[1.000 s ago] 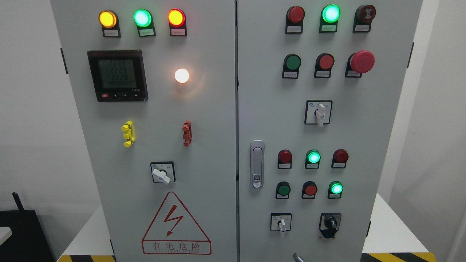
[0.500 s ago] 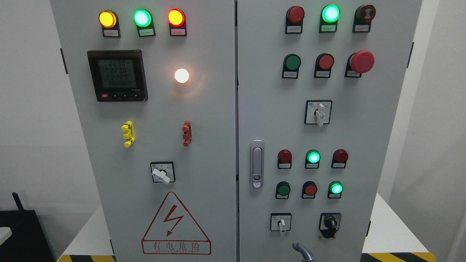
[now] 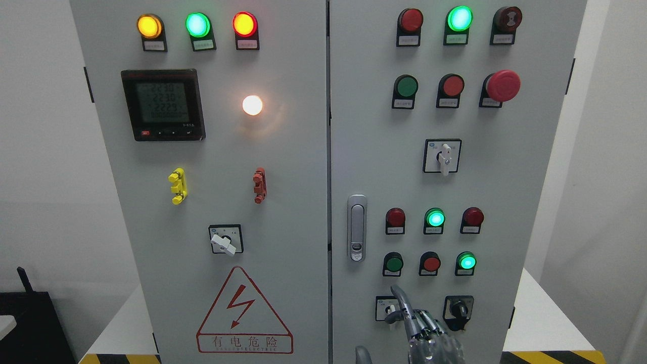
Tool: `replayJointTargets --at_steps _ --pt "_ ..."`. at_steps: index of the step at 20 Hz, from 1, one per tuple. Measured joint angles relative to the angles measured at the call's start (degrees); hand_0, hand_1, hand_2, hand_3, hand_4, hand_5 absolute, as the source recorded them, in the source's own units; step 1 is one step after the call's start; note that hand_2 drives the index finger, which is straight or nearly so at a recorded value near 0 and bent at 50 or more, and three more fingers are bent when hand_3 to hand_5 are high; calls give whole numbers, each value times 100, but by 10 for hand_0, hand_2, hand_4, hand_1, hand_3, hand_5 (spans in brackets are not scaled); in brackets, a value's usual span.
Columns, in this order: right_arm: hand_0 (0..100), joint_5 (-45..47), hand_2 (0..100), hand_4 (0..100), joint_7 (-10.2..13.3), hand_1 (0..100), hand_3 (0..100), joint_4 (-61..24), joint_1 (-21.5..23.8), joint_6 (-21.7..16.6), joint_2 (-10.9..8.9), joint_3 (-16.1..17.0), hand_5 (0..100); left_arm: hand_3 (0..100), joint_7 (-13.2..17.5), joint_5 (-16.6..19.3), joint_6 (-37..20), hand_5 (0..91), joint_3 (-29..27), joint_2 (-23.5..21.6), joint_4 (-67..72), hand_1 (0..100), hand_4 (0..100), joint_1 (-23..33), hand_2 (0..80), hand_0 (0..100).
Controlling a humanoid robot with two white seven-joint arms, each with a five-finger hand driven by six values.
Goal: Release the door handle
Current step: 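Close the right hand's fingers around the silver latch handle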
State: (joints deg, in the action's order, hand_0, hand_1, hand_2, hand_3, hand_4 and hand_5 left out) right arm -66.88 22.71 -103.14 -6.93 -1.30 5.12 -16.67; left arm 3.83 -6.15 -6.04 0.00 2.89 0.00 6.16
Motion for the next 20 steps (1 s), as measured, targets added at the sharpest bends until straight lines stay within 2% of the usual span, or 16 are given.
replayJointTargets --at_steps 8,15,20 --pt "286 -981 0 1000 -404 380 1000 234 -464 434 124 -154 1000 0 0 0 0 0 0 0 0 389 0 0 0 120" --pt "296 -1222 0 1000 -792 371 1000 435 -753 819 176 -241 1000 0 0 0 0 0 0 0 0 389 0 -2 0 120" --pt "299 -1280 0 1000 -916 368 1000 541 -858 926 193 -272 1000 0 0 0 0 0 0 0 0 389 0 -2 0 120"
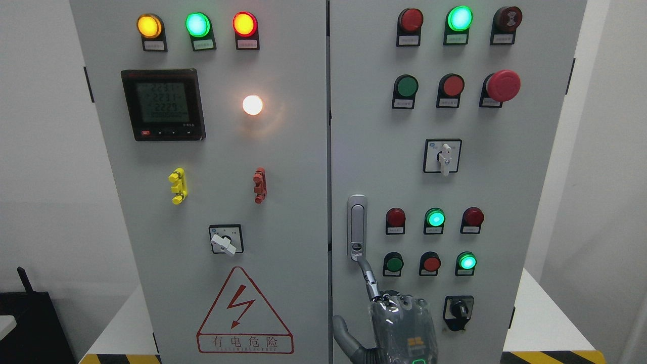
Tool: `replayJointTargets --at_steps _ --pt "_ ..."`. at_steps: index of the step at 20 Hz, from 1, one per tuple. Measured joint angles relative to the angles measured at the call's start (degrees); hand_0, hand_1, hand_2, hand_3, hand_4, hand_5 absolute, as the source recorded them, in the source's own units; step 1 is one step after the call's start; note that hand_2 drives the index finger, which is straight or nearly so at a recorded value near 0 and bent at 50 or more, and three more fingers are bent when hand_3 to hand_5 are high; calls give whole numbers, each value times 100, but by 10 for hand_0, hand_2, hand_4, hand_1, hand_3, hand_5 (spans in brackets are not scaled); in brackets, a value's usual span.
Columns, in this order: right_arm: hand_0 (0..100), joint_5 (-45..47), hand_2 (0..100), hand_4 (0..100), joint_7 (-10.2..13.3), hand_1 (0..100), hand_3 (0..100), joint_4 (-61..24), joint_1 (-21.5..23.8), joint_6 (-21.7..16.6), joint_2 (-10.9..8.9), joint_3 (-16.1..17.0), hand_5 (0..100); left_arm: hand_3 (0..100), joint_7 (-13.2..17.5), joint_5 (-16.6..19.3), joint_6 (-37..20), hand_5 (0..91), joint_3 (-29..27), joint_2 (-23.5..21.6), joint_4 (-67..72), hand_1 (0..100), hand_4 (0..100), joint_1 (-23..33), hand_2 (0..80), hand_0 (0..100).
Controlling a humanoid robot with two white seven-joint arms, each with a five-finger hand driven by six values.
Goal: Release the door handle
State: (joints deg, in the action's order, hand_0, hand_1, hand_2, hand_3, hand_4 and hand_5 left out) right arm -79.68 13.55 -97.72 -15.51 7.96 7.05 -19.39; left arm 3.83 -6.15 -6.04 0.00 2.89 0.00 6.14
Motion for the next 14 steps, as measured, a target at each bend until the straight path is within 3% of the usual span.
replayJointTargets --at_steps 14 --pt "306 -27 0 1000 -144 365 1000 216 -137 108 22 -25 1000 0 0 0 0 0 0 1 0 389 0 0 0 120"
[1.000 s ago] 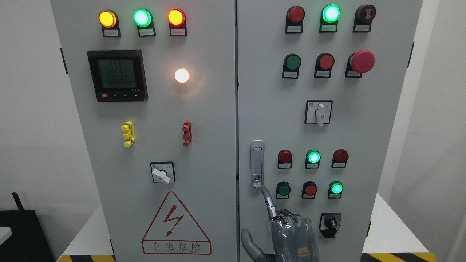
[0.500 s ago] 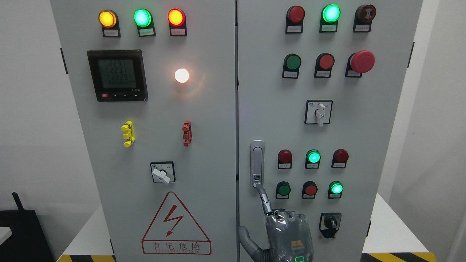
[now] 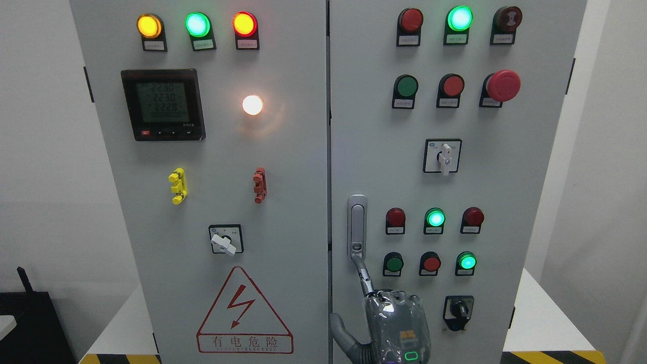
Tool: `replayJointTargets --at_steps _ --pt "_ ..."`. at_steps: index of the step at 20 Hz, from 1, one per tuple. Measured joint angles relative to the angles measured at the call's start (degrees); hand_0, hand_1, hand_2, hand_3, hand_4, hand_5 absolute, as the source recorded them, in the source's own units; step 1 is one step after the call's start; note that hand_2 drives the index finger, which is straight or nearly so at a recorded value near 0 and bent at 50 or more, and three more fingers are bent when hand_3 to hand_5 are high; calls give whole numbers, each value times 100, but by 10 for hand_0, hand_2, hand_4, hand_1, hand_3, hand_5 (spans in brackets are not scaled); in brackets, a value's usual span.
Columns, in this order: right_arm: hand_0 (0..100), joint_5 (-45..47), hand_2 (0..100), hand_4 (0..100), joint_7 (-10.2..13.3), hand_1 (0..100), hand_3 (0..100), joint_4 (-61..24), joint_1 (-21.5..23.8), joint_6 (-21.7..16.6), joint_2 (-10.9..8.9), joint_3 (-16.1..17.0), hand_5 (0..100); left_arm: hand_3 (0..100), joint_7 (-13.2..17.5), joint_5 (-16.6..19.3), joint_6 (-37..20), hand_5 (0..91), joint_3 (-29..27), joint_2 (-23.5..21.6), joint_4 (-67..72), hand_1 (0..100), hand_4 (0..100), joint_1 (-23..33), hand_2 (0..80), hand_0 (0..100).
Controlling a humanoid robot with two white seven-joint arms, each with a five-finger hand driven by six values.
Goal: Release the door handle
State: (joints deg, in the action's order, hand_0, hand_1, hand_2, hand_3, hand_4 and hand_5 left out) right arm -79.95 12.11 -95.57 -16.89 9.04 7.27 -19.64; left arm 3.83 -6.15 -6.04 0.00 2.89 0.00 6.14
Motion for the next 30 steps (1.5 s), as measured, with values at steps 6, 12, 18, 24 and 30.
replayJointTargets --at_steps 6,12,18,24,30 --pt "306 4 0 1000 -4 365 1000 40 -29 0 4 10 1000 0 0 0 0 0 0 0 0 389 0 0 0 120" --pt "306 4 1 1000 -28 364 1000 64 -44 0 6 27 1000 0 0 0 0 0 0 0 0 389 0 1 0 120" --pt "306 14 4 1000 9 364 1000 80 -50 2 7 42 1000 0 0 0 0 0 0 0 0 389 0 0 0 120" --pt "307 24 7 1000 11 363 1000 109 -46 2 8 52 1000 0 0 0 0 0 0 0 0 389 0 0 0 120" --pt "307 27 11 1000 25 362 1000 140 -64 2 9 58 1000 0 0 0 0 0 0 -1 0 389 0 0 0 120"
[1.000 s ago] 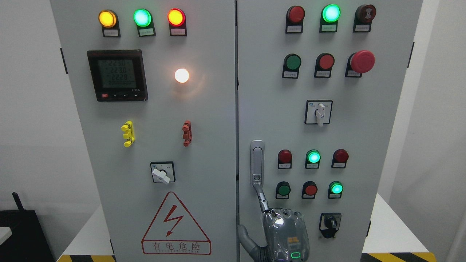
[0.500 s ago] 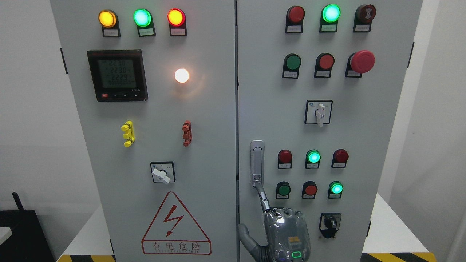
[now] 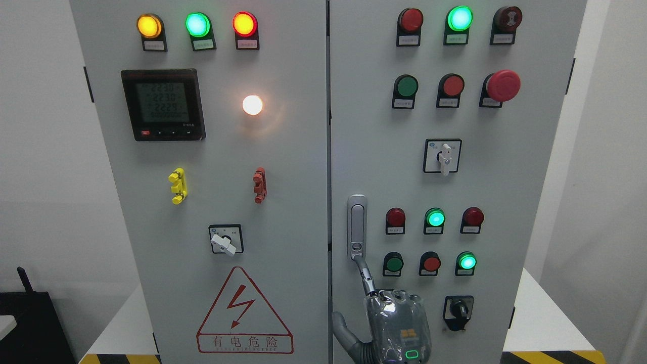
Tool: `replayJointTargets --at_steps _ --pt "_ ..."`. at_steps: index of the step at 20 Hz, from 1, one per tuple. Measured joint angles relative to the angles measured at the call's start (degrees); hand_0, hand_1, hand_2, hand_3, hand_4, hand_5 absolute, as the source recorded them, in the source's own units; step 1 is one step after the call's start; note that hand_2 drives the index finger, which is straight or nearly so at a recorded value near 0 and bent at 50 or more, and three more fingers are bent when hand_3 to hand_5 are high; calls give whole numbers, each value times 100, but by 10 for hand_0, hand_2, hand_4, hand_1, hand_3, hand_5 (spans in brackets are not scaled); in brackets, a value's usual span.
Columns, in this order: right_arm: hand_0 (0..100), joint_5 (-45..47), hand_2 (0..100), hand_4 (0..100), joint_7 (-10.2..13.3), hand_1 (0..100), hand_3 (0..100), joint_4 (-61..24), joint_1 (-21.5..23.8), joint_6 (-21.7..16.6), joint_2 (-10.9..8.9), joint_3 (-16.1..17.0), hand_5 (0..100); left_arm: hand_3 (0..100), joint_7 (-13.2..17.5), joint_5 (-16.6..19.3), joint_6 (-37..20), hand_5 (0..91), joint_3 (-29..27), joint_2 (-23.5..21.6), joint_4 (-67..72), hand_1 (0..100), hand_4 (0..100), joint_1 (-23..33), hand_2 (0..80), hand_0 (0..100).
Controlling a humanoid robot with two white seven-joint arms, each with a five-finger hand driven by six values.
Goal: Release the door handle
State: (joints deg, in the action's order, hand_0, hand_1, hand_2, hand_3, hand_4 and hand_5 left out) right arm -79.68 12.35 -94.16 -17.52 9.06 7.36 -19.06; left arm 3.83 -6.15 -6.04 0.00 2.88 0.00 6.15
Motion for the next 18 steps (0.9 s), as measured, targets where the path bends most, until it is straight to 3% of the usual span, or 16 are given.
replayJointTargets --at_steps 18 --pt "310 4 27 1000 -22 356 1000 62 -40 -5 2 12 1000 0 0 0 0 0 0 1 0 389 0 -1 0 120"
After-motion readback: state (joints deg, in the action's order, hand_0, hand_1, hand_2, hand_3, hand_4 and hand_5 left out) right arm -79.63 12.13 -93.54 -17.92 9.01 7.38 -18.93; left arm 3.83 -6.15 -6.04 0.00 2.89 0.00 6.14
